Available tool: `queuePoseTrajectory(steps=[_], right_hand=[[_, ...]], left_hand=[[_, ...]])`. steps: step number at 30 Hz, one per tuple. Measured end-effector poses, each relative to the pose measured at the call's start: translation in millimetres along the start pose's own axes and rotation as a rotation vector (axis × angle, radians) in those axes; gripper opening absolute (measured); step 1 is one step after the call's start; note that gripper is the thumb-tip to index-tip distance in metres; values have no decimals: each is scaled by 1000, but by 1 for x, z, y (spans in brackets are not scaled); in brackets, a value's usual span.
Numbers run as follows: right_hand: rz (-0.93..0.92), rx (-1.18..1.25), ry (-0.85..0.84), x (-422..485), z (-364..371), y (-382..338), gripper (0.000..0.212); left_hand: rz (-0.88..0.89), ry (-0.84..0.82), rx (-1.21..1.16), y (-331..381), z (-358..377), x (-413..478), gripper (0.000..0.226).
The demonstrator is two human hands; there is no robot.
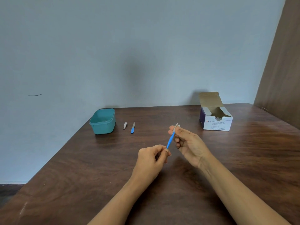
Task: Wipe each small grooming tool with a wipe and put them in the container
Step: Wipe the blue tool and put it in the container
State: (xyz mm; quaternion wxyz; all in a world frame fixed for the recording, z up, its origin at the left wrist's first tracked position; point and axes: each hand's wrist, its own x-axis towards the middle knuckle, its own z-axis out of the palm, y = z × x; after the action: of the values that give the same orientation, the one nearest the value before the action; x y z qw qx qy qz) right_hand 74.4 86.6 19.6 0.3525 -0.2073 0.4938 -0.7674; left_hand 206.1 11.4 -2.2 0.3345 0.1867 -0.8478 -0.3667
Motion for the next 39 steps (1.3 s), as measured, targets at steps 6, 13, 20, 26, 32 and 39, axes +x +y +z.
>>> queuePoseTrajectory(steps=[6,13,20,26,32,39], right_hand=[[-56,-139,29,-1,4,5,8],[-113,-234,62,-3,6,8,12],[-162,-327,31,-5,10,17,11],[-114,-244,65,-8,13,15,11],[13,-132,101,-5,7,6,10],[136,120,-19,-3,6,-4,13]], left_hand=[[19,-12,46,-1,1,0,19],[31,-5,80,-2,2,0,19],[21,56,93,-4,0,4,21],[-4,71,13,-2,0,6,19],[-19,-28,-55,3,-1,3,20],[-158,-156,-403,14,-3,4,23]])
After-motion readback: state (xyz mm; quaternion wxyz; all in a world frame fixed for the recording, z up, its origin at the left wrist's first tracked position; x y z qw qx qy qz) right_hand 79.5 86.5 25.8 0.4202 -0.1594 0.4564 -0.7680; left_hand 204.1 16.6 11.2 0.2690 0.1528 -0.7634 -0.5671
